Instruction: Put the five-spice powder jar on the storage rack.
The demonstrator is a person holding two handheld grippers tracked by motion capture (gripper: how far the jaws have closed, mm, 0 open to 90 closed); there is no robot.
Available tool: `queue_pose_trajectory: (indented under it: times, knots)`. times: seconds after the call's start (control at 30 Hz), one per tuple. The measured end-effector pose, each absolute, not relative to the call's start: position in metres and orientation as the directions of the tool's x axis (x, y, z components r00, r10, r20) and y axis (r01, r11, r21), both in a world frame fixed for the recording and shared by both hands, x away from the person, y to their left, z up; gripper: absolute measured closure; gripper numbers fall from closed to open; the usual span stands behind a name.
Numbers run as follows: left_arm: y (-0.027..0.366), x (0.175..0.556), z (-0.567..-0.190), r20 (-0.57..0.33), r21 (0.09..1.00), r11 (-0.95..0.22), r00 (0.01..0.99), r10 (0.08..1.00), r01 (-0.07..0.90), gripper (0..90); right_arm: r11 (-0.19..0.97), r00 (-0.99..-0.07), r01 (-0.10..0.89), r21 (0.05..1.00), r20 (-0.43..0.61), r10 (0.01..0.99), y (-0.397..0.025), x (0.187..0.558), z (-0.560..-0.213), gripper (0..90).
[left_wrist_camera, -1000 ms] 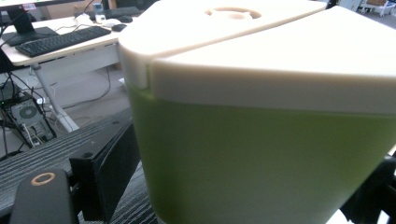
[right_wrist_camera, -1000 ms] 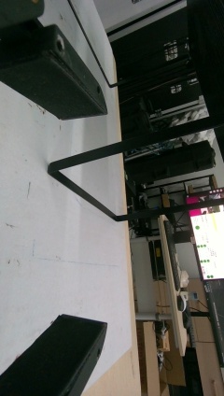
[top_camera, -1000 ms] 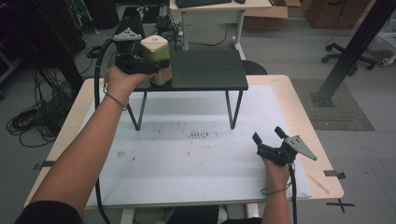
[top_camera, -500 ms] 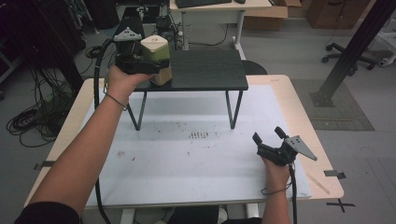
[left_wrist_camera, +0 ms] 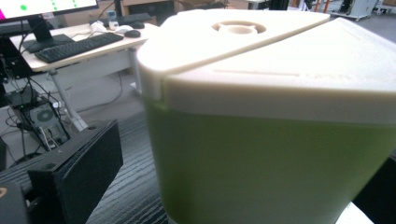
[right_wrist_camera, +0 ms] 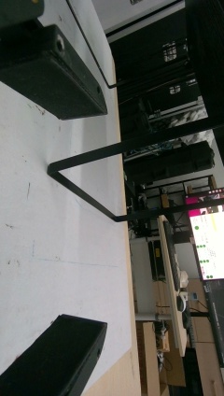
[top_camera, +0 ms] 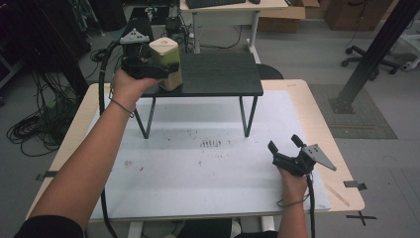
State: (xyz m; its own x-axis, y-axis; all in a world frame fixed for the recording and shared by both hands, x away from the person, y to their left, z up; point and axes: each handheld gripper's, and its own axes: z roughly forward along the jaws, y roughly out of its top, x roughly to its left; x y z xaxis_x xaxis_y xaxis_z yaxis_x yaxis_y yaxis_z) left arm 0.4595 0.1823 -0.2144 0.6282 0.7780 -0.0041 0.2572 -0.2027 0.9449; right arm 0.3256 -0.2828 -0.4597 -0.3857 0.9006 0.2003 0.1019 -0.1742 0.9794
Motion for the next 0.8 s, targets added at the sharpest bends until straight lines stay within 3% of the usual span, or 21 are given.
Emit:
queue_pose_trajectory:
  times: [0.8]
  knots:
    - [0.194, 0.447, -0.211, 0.004, 0.947, -0.196, 0.601, 0.799, 0.254, 0.4, -0.184, -0.389, 0.098, 0.978, 0.208, 0.898, -0.284, 0.325, -0.460, 0.0]
